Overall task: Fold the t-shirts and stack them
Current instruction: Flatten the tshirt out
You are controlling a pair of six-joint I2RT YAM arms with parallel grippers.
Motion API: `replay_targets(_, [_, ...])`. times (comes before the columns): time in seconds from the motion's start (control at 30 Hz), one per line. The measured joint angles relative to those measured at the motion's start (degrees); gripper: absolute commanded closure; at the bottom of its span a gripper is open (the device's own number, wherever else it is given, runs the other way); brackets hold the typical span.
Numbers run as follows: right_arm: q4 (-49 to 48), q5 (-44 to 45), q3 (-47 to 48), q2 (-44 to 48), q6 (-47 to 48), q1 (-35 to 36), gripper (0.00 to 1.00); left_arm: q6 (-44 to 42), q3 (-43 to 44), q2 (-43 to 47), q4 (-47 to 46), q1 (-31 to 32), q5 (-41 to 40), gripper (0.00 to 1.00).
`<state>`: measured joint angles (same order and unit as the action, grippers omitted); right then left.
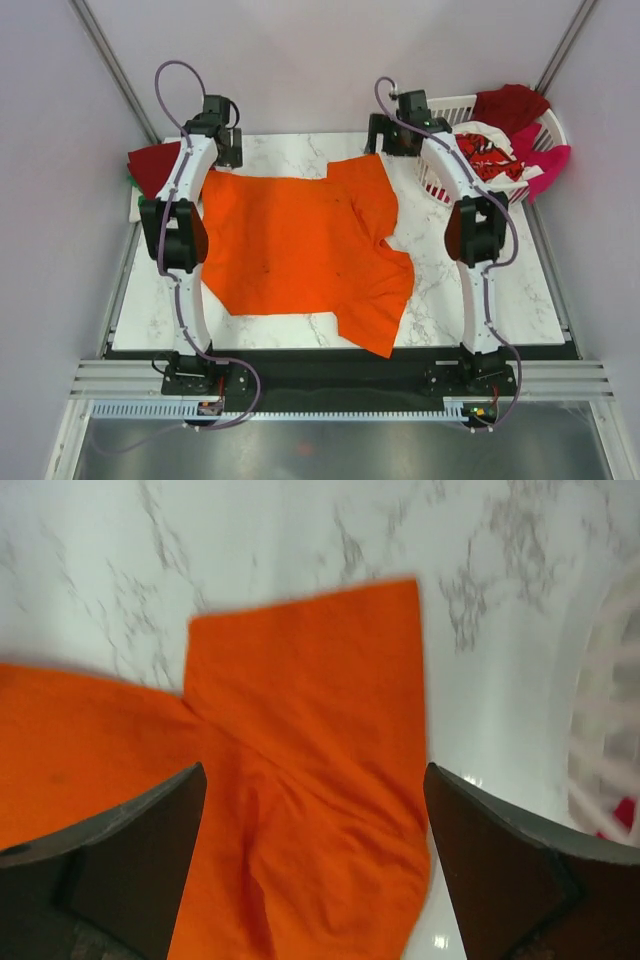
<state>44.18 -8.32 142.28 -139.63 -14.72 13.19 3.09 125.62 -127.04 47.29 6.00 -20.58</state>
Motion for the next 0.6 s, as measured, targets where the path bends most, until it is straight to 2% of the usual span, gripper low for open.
replay_targets(0.07, [-5.5,2.0,-19.4,10.3,0.2,0.6,0.02,1.8,-4.8,1.2,2.8,-1.5,1.7,0.04])
replay_targets(0.13, [-5.5,2.9,-31.3,20.5,0.1,1.6,0.02,2.5,-7.2,3.8,4.0,-1.4,2.7,0.04])
replay_targets(0.23, [-8.5,2.5,-34.9,34.6,-0.5,2.9,0.02,3.1,-11.3,11.5,3.1,1.2,3.7,0.04])
replay_targets(0.33, [-14.5,1.6,-37.6,43.8,-1.2,4.0,0.02,4.0,-18.8,23.2,1.8,4.2,5.9,0.06])
replay_targets(0.4, [-19.0,1.0,-43.7,49.9,-2.1,4.8,0.02,5.4,-24.3,31.3,1.6,5.7,7.7,0.06])
replay_targets(0.47, [-20.9,0.3,-47.5,51.5,-3.0,5.4,0.03,7.0,-30.5,37.7,0.0,5.5,9.2,0.07])
replay_targets(0.53, [-22.1,-0.9,-49.2,48.8,-3.7,5.9,0.09,8.7,-38.1,43.0,-2.0,4.7,11.3,0.07])
replay_targets(0.6, [-22.9,-1.7,-49.5,42.5,-4.0,6.0,0.32,10.1,-45.1,45.8,-3.0,4.1,13.3,0.08])
